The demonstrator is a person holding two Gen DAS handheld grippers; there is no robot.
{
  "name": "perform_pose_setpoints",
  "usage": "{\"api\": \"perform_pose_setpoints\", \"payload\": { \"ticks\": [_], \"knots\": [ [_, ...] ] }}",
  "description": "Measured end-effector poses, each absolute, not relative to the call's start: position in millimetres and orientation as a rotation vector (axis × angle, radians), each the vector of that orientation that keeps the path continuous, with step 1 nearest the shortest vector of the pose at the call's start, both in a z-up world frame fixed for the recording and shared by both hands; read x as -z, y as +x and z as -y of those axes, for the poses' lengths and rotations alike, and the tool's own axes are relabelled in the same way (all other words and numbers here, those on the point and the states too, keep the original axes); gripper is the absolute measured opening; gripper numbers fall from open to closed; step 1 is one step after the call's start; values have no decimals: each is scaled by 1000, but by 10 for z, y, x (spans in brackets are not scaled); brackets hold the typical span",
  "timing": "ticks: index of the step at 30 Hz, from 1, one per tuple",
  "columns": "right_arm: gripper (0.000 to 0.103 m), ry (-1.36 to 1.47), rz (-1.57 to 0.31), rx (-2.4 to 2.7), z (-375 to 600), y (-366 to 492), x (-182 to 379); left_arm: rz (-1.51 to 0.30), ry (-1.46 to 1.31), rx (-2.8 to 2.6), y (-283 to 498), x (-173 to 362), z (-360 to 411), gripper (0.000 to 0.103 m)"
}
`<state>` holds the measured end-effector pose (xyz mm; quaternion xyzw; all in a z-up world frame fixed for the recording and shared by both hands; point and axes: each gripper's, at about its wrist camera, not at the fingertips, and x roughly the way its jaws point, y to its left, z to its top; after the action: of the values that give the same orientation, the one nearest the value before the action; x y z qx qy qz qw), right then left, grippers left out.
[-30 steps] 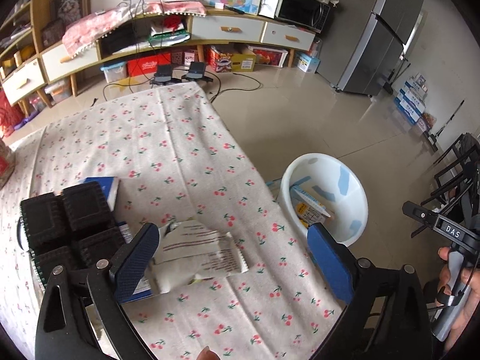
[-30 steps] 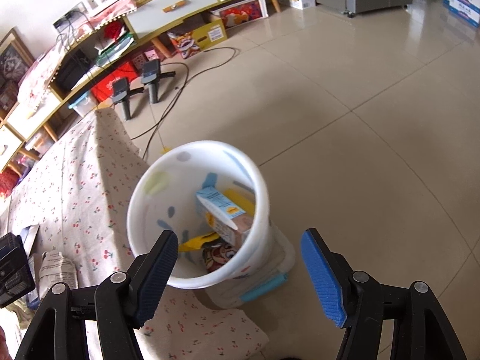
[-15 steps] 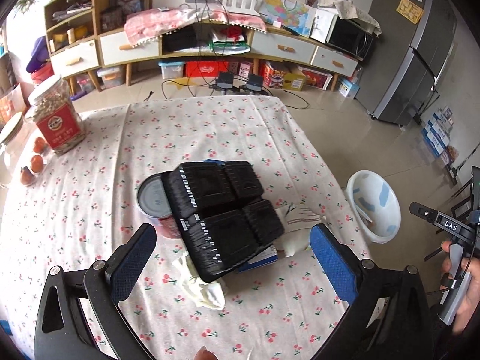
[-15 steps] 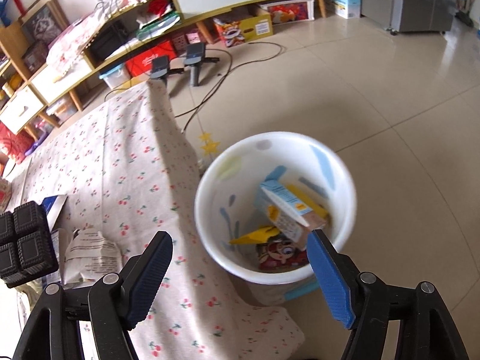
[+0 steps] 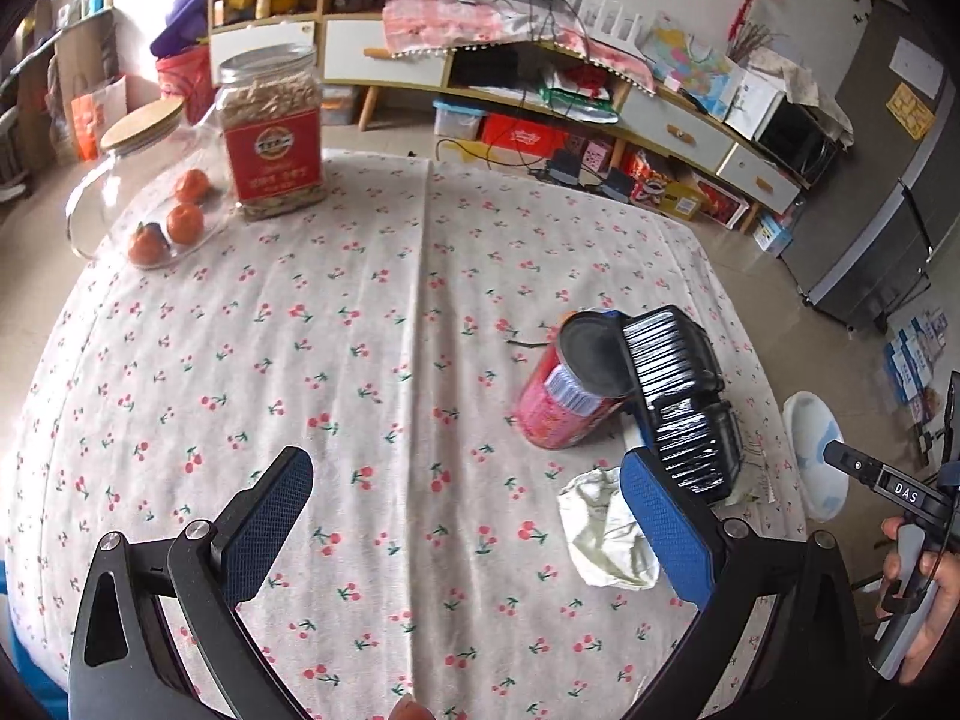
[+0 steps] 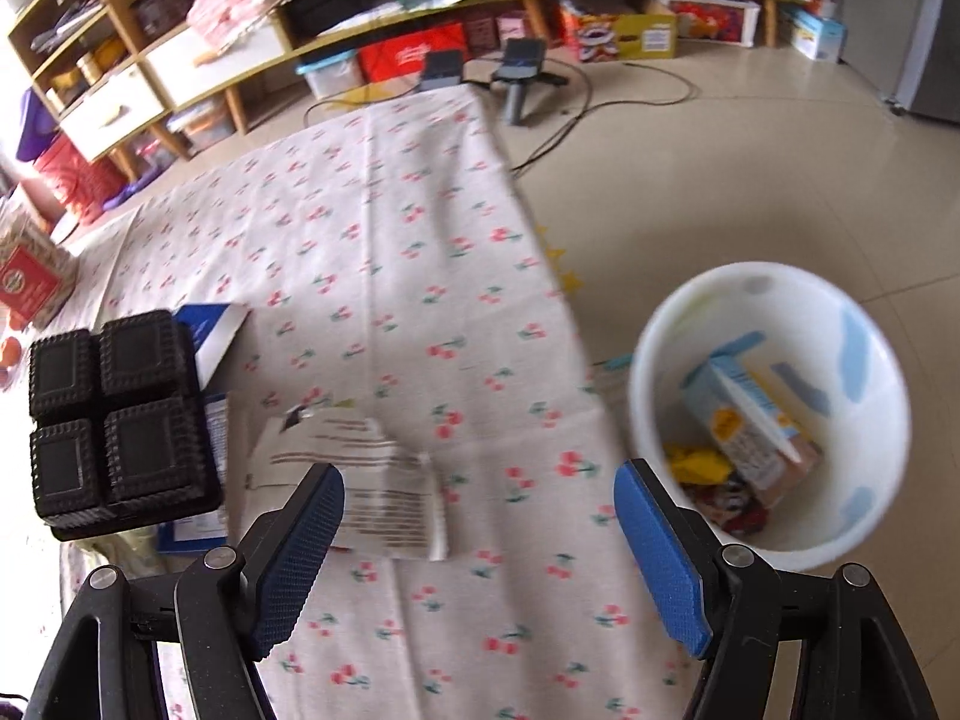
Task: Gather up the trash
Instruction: 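Move both tools back over the table items, then grasp the black plastic container with the right tool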
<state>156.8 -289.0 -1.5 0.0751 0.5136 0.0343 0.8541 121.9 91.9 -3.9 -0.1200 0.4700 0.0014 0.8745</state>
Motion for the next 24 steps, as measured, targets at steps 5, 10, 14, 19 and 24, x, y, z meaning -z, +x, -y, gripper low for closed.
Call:
{"api": "perform_pose_setpoints", "payload": {
  "ticks": [5, 10, 14, 19, 24],
  "knots": [
    [79, 129, -1109, -135, 2507, 1678, 123, -1013, -289, -44, 1111, 129, -1195, 103],
    [79, 111, -1114, -190, 2219, 1727, 150, -1039, -283, -90, 1023, 206, -1355, 103],
    [79, 114, -1111, -252, 2031, 1747, 153, -1051, -294, -90, 969, 233, -1446, 103],
    [79, 137, -1105, -295, 1887, 1733, 129, -1065, -288, -90, 927, 246, -1482, 103],
    [79, 58, -1028, -341, 1586, 1595, -62, -1063, -263, -116, 910, 222, -1500, 103]
  ]
}}
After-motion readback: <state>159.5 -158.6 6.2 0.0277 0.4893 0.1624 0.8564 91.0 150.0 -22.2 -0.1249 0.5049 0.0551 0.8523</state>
